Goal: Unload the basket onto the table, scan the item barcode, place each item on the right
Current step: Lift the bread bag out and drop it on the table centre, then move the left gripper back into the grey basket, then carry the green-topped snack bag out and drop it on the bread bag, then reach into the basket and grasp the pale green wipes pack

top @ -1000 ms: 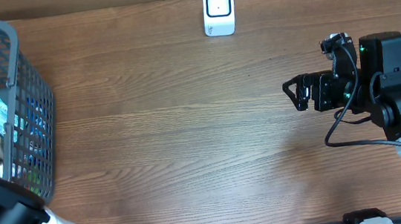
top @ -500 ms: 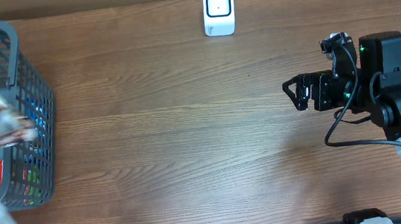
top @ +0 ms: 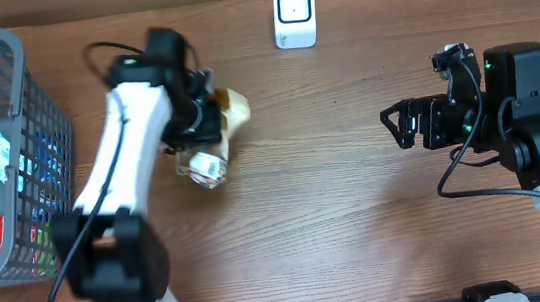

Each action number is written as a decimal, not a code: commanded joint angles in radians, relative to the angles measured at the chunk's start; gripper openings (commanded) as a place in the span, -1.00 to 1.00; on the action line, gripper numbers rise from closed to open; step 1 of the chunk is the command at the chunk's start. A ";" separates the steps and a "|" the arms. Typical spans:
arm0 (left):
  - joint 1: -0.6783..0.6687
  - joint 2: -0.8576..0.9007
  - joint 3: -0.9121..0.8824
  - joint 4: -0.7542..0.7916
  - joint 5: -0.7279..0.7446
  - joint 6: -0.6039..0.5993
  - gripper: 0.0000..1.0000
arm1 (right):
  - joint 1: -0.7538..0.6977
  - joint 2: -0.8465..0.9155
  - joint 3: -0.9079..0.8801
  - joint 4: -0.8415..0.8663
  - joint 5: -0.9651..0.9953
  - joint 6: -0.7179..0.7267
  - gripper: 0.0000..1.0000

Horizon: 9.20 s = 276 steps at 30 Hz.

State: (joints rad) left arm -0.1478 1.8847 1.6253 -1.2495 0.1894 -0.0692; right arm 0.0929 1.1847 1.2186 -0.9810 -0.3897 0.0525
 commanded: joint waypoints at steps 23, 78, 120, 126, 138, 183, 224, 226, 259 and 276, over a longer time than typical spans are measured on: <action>0.287 0.033 1.079 -0.440 -0.043 -0.091 0.22 | 0.002 -0.004 0.026 -0.013 -0.010 0.004 1.00; 1.083 0.005 -0.380 0.544 -0.203 -0.406 -0.92 | 0.002 -0.004 0.026 -0.022 -0.024 0.004 1.00; 0.099 -0.211 -0.150 0.119 -0.009 -0.042 -0.92 | 0.002 -0.004 0.026 -0.014 -0.061 0.008 1.00; 0.069 -0.142 -0.320 0.312 -0.007 -0.040 -0.26 | 0.002 -0.004 0.026 -0.020 -0.061 0.008 1.00; 0.187 -0.148 0.414 -0.132 -0.038 -0.042 0.38 | 0.002 -0.004 0.026 -0.020 -0.061 0.008 1.00; 0.826 0.644 0.841 -0.110 -0.304 -0.227 0.44 | 0.002 -0.004 0.026 -0.018 -0.061 0.030 1.00; 0.821 0.478 0.782 0.012 -0.220 -0.086 0.72 | 0.002 -0.004 0.026 -0.019 -0.061 0.034 1.00; 0.821 0.499 0.782 0.050 -0.226 -0.045 0.81 | 0.002 -0.004 0.026 -0.019 -0.061 0.034 1.00; 0.820 0.203 1.151 -0.272 -0.081 -0.043 -0.92 | 0.002 -0.004 0.026 -0.045 -0.061 0.053 1.00; 0.670 0.069 1.126 -0.329 -0.206 -0.079 0.61 | 0.002 -0.004 0.026 -0.035 -0.061 0.053 1.00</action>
State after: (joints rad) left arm 0.4332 1.9629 2.7434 -1.6196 0.0166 -0.1261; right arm 0.0933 1.1847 1.2213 -1.0245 -0.4450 0.1043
